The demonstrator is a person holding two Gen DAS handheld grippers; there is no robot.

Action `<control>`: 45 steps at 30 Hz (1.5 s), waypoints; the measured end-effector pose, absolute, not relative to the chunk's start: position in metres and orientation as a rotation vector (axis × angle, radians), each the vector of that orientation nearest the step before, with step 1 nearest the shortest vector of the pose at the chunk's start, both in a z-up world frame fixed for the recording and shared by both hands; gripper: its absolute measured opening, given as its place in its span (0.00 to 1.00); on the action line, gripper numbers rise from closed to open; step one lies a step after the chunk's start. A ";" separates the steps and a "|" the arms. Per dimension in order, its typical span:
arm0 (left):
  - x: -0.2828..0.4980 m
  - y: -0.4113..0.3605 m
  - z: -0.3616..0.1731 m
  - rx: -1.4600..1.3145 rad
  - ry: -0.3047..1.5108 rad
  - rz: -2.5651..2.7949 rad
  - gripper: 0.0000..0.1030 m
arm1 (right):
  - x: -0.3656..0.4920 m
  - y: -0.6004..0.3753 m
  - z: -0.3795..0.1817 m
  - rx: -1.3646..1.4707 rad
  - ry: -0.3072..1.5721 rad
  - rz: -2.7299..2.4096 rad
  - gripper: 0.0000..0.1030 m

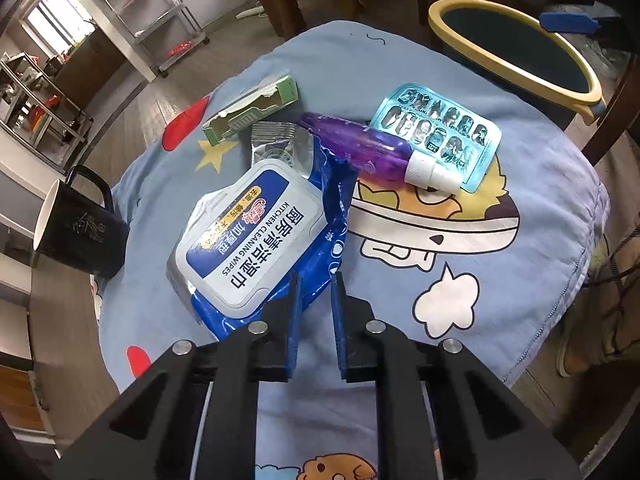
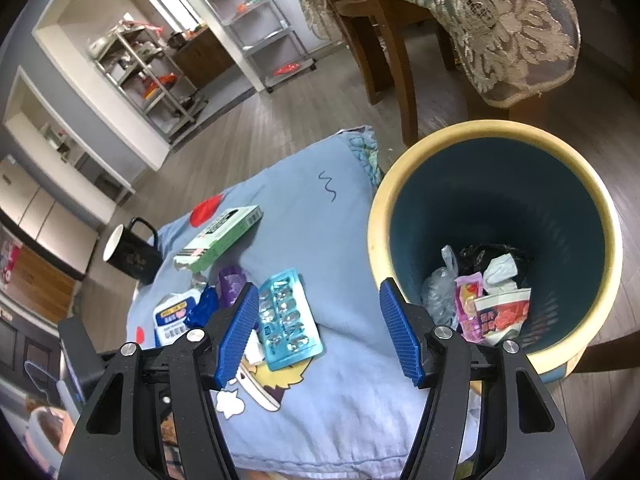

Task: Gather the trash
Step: 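Grasp the blue wipes package edge with the left tool, then lift the wipes package with the left tool while the right tool reaches for the blue blister pack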

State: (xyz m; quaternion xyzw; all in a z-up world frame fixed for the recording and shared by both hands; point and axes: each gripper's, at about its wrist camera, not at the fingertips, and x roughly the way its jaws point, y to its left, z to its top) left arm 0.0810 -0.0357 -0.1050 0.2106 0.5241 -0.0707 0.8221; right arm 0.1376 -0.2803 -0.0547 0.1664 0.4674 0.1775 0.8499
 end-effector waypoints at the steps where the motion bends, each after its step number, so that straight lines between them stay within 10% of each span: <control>1: 0.081 -0.035 -0.104 0.444 1.114 -0.151 0.10 | 0.138 -0.280 -0.055 0.347 0.988 0.377 0.62; 13: 0.078 -0.037 -0.095 0.453 1.095 -0.161 0.06 | 0.136 -0.269 -0.060 0.322 1.008 0.397 0.62; 15: 0.079 -0.041 -0.101 0.479 1.108 -0.167 0.17 | 0.136 -0.267 -0.061 0.317 1.011 0.399 0.62; 17: 0.078 -0.047 -0.105 0.539 1.089 -0.151 0.52 | 0.137 -0.267 -0.063 0.312 1.015 0.401 0.62; 20: 0.081 -0.056 -0.112 0.615 1.067 -0.137 0.54 | 0.136 -0.267 -0.064 0.306 1.019 0.402 0.62; 22: 0.085 -0.056 -0.115 0.621 1.069 -0.131 0.47 | 0.135 -0.267 -0.064 0.304 1.020 0.400 0.62; 25: 0.091 -0.055 -0.121 0.621 1.103 -0.130 0.06 | 0.135 -0.269 -0.064 0.308 1.021 0.397 0.62; 45: 0.078 -0.016 -0.026 0.113 0.969 -0.286 0.02 | 0.138 -0.255 -0.077 0.273 1.069 0.419 0.62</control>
